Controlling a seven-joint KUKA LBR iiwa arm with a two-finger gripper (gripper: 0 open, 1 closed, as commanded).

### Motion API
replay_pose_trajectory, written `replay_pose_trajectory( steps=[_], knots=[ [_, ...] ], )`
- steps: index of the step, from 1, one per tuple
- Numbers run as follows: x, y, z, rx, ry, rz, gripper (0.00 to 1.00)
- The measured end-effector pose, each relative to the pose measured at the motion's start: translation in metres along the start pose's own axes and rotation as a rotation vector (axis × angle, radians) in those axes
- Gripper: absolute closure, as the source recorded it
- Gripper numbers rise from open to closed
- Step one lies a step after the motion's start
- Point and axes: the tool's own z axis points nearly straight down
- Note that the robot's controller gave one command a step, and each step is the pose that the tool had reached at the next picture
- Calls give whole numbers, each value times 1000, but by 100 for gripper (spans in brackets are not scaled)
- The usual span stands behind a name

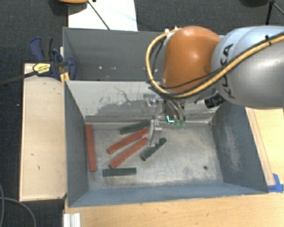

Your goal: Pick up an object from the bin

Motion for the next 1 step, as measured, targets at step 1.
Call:
replay_pose_trajectory(
  steps=[1],
  knots=[
    [-2, -1, -4, -1, -8, 3, 0]
  ],
)
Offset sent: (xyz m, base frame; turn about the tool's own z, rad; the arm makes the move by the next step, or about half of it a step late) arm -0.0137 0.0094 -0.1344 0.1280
